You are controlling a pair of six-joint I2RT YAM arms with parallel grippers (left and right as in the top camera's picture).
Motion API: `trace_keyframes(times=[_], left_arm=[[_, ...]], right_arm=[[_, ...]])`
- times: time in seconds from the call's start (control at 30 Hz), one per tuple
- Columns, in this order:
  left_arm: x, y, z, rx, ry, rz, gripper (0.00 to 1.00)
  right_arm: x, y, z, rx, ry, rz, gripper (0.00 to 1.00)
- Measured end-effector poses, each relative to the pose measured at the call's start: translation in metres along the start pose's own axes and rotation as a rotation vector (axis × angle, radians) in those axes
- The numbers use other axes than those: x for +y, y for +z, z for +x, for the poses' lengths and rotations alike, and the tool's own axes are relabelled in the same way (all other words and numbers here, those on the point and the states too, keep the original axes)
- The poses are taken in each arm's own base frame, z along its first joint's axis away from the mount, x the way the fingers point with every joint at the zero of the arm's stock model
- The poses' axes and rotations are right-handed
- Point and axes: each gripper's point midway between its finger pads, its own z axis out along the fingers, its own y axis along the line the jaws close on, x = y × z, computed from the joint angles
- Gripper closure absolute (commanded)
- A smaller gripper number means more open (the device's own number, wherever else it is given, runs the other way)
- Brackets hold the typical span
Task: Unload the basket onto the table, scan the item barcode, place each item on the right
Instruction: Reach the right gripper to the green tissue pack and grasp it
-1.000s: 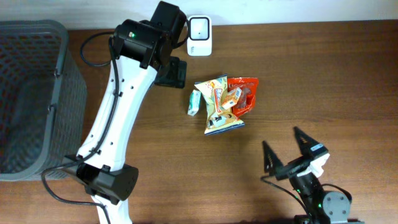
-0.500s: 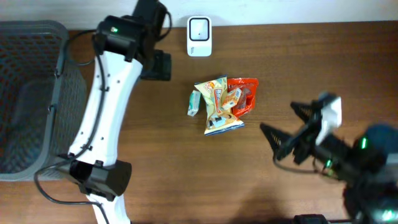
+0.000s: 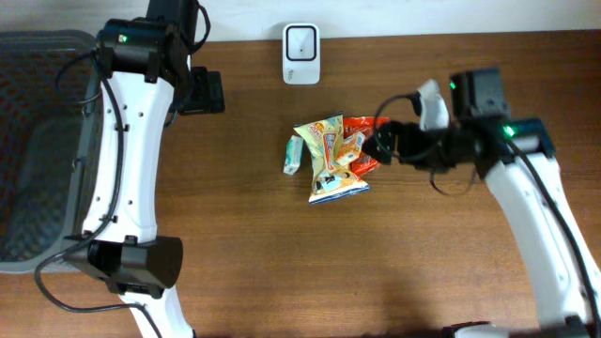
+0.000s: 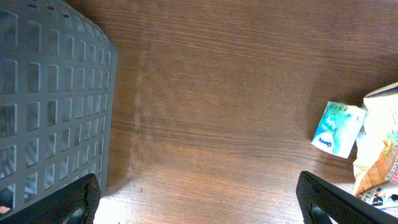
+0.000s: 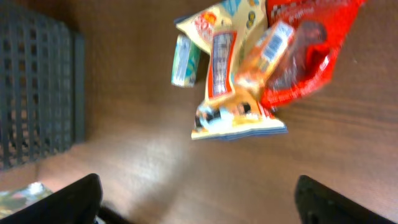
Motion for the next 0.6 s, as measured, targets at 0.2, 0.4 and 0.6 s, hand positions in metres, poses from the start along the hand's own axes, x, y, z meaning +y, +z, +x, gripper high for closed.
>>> trace_keyframes(times=[0.2, 0.4, 0.6], left_arm=[[0.000, 0.000, 0.000, 0.000, 0.000, 0.000, 0.01], [0.000, 0.000, 0.000, 0.000, 0.000, 0.000, 0.01], [0.000, 0.000, 0.000, 0.000, 0.000, 0.000, 0.01]], right_arm=[[0.040, 0.090, -0.009, 0.065, -0.138, -0.094, 0.30], [0.066, 0.162, -0.008, 0.042, -0.147, -0.069, 0.21], [0.052, 0.200, -0.015, 0.015, -0.122, -0.027, 0.22]])
